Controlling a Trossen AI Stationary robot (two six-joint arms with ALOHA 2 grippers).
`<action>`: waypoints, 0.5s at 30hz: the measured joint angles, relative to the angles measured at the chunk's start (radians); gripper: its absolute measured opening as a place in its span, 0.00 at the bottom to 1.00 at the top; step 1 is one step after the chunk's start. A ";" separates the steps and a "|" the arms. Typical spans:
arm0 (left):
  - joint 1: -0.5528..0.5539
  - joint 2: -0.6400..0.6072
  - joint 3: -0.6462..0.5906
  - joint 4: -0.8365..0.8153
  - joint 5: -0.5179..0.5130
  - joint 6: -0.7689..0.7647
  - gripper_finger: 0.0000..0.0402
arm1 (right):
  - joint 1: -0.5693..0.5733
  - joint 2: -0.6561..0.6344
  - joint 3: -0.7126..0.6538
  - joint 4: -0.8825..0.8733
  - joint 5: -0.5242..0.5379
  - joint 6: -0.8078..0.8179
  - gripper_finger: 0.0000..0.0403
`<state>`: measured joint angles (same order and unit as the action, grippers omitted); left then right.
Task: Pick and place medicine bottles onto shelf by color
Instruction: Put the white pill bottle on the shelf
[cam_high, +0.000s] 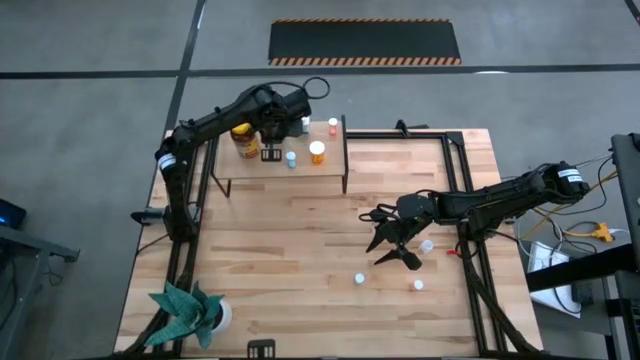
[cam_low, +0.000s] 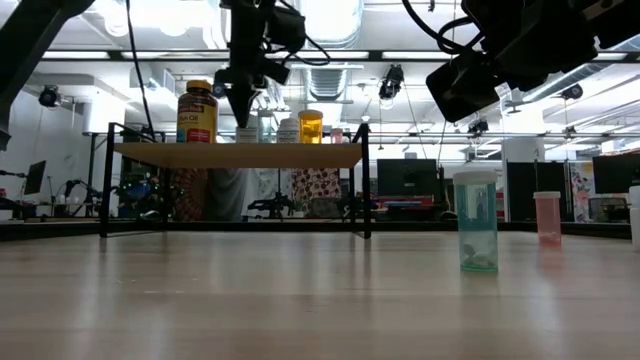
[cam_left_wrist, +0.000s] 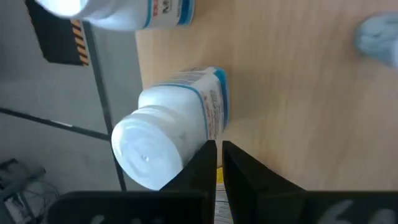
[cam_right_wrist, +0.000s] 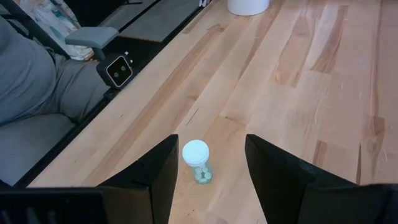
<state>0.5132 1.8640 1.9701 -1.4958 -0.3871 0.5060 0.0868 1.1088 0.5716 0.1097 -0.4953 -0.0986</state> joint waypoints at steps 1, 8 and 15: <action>0.000 0.000 0.000 0.002 -0.001 0.000 0.02 | 0.000 0.000 0.000 0.000 0.000 -0.001 0.44; -0.001 0.000 0.000 0.007 -0.001 -0.001 0.02 | 0.000 0.000 0.000 0.000 0.000 -0.007 0.44; -0.002 0.000 0.000 0.049 -0.040 0.001 0.02 | 0.000 0.000 0.000 0.000 0.000 -0.007 0.44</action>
<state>0.5110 1.8637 1.9705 -1.4472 -0.4269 0.5067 0.0868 1.1088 0.5716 0.1097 -0.4953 -0.1051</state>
